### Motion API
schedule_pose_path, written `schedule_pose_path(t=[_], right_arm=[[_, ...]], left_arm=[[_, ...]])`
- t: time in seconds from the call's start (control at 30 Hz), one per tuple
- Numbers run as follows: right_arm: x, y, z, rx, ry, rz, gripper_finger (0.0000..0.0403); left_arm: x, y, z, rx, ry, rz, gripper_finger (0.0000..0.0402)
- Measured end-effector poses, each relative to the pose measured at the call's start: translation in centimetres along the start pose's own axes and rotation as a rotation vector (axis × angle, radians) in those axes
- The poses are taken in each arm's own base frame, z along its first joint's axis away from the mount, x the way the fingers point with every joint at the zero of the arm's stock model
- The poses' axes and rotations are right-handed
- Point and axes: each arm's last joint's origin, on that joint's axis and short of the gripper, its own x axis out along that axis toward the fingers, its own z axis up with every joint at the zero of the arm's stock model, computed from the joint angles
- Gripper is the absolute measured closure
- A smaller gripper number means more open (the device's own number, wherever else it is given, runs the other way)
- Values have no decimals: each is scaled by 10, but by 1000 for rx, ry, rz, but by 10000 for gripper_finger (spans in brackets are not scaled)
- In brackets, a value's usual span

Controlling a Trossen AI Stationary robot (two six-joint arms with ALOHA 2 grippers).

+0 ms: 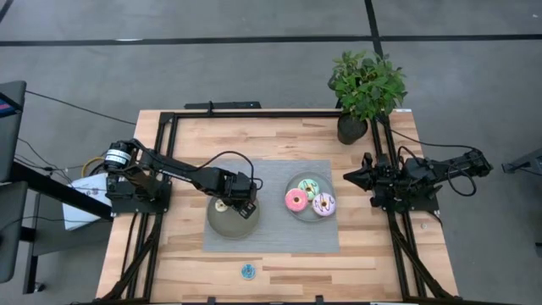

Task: Pick & Place donuts
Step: Adjust the small green donut on the brown plate

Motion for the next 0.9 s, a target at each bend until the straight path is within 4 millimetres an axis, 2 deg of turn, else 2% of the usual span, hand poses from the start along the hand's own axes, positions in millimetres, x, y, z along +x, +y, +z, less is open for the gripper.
schedule_pose_path(t=[0.9], right_arm=[[0, 0, 0, 0, 0, 0, 403]], left_arm=[[-5, -2, 0, 17, 44, -12, 331]])
